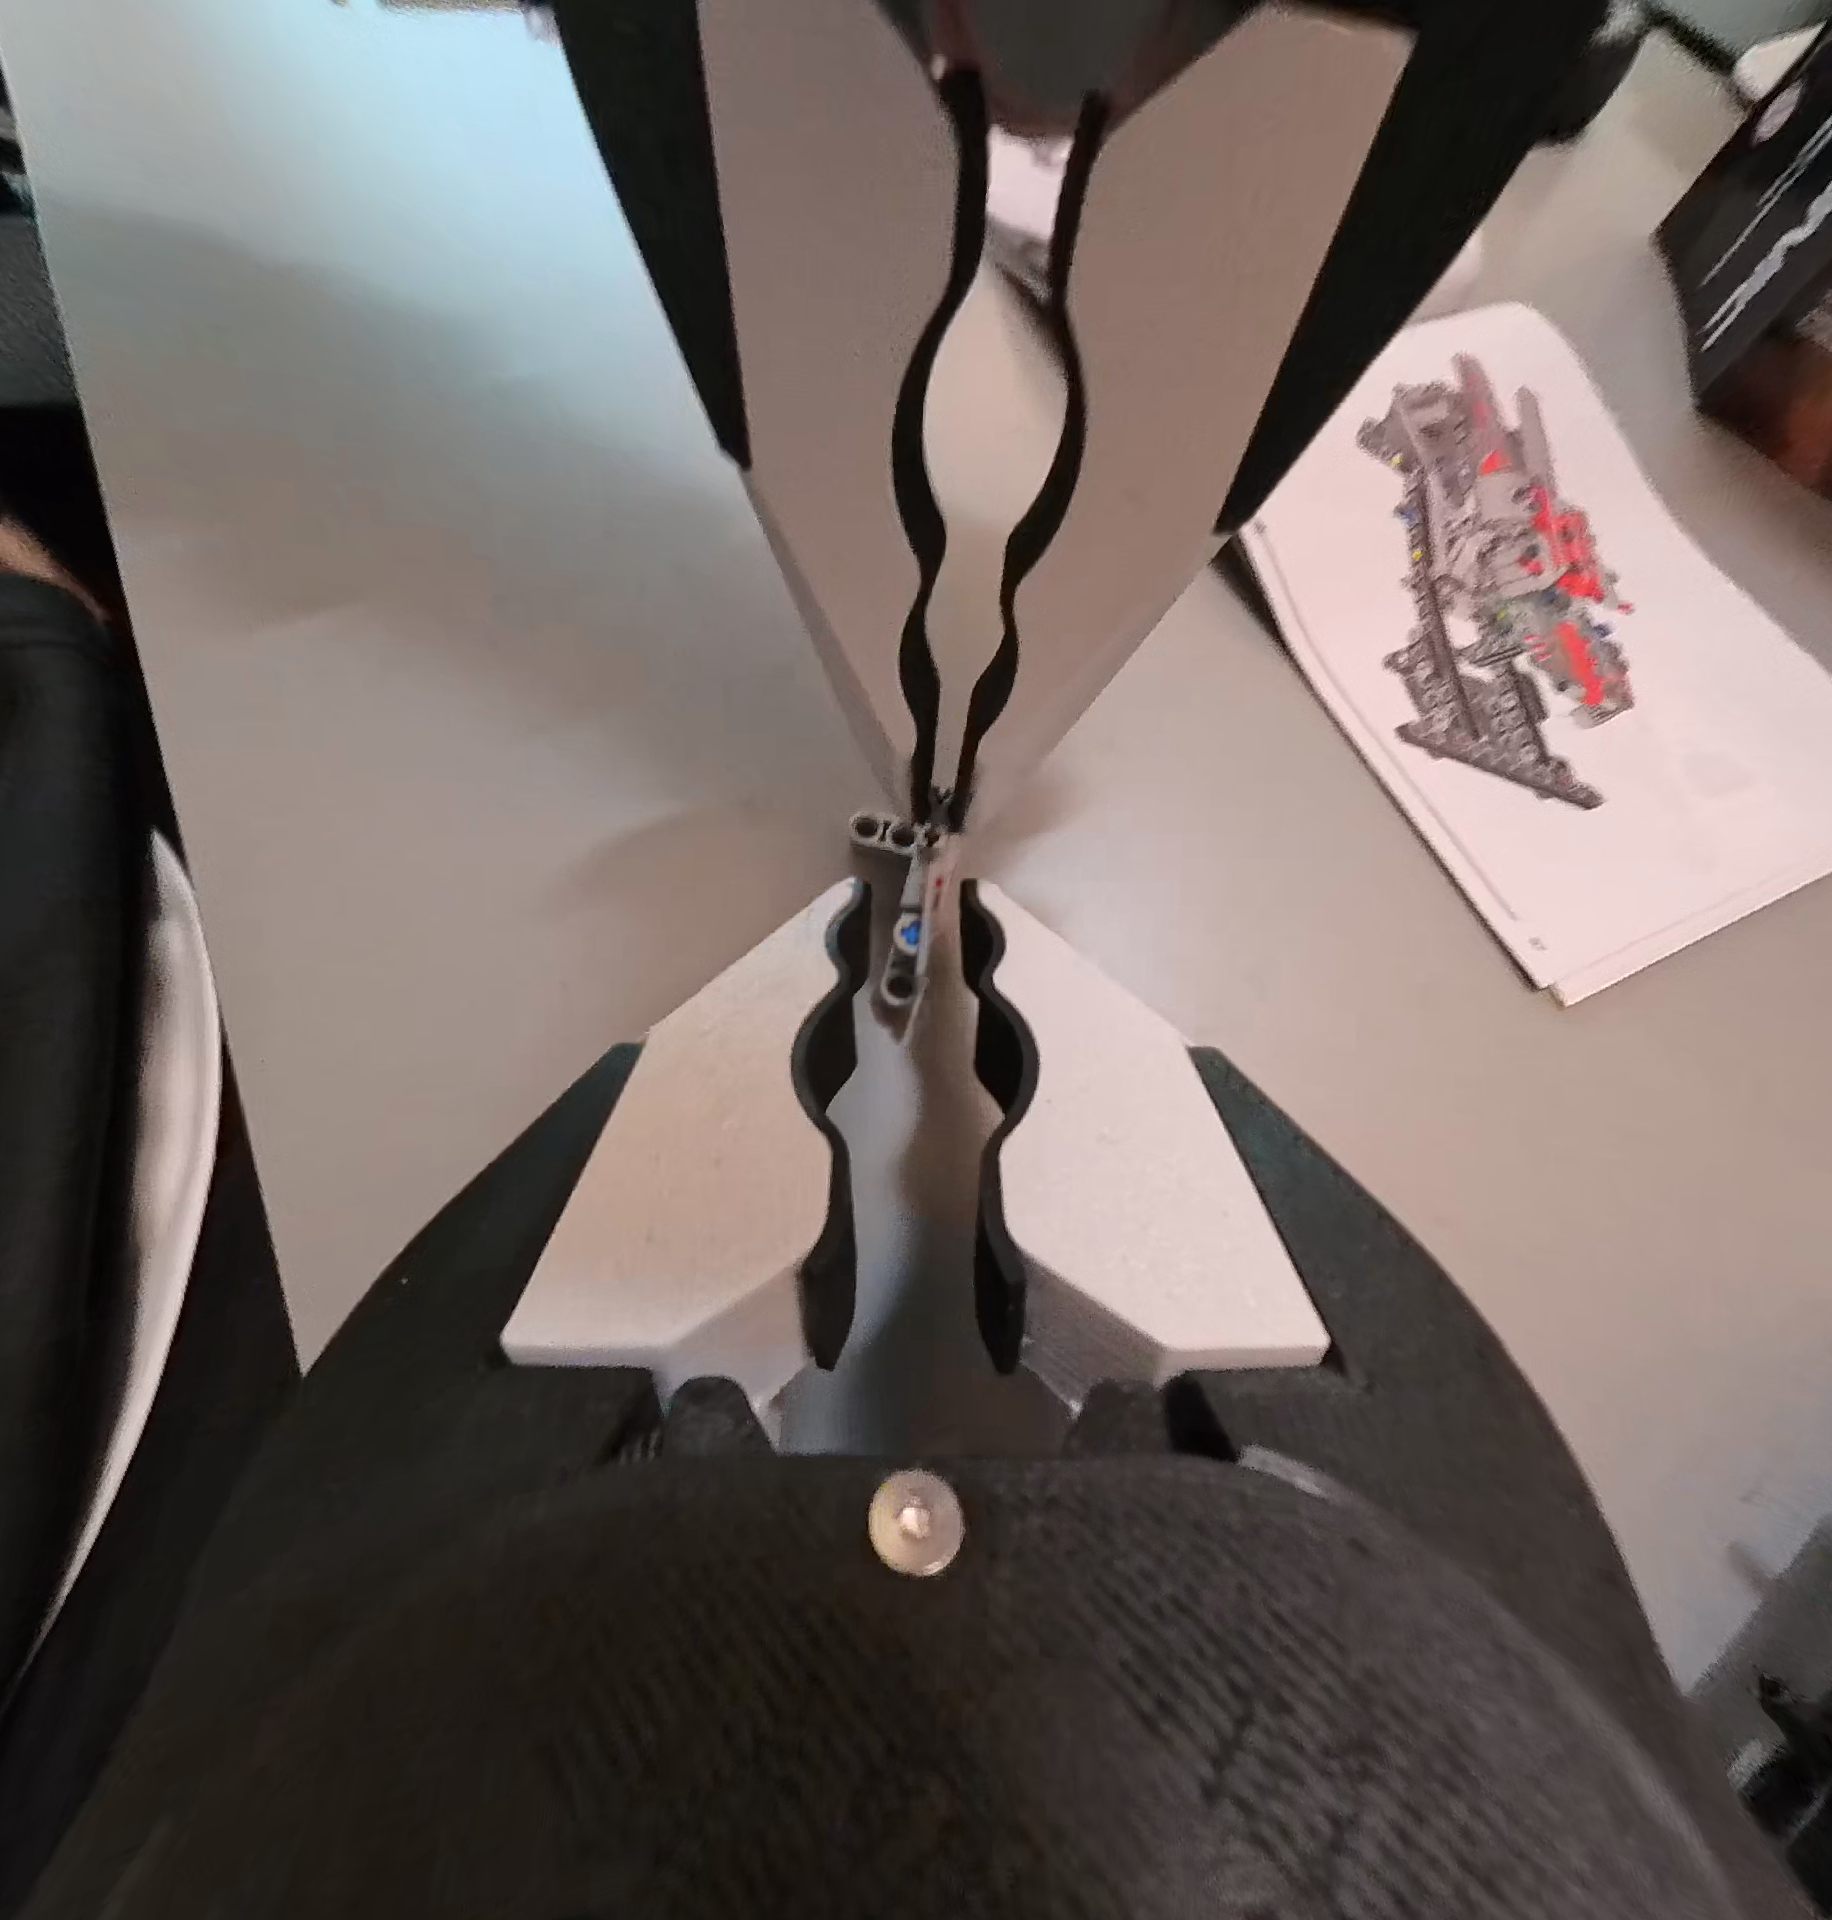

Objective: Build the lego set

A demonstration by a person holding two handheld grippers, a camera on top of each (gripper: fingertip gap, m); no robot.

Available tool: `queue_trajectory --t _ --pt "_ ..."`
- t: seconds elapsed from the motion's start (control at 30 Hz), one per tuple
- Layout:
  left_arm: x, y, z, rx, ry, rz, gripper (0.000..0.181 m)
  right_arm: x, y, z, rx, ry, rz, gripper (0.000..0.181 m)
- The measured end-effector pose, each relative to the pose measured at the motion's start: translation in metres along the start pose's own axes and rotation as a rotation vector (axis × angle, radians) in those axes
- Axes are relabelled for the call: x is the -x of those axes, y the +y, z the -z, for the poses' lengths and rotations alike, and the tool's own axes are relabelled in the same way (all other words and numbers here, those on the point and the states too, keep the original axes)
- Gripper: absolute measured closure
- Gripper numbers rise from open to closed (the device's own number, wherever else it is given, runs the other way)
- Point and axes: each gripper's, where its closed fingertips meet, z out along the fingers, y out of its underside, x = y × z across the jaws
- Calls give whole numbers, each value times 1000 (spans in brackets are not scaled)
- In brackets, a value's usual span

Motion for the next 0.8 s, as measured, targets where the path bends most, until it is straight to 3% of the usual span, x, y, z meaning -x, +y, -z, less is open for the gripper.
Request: queue_trajectory --t 0.03,0.27,0.53,0.8 --pt "-1 0 0 -8 0 7 179 -2 -3 -1 -14 12 -4 170" --pt "-1 1 0 -68 -6 47 179 -3 -5 -6 -2 21 25 175" --pt "0 2 -1 -42 21 87 179 -3 -4 -7 3 -93 -122 175" --pt "2 2 0 -261 18 190 179 -5 -5 -9 4 -122 -171 174"
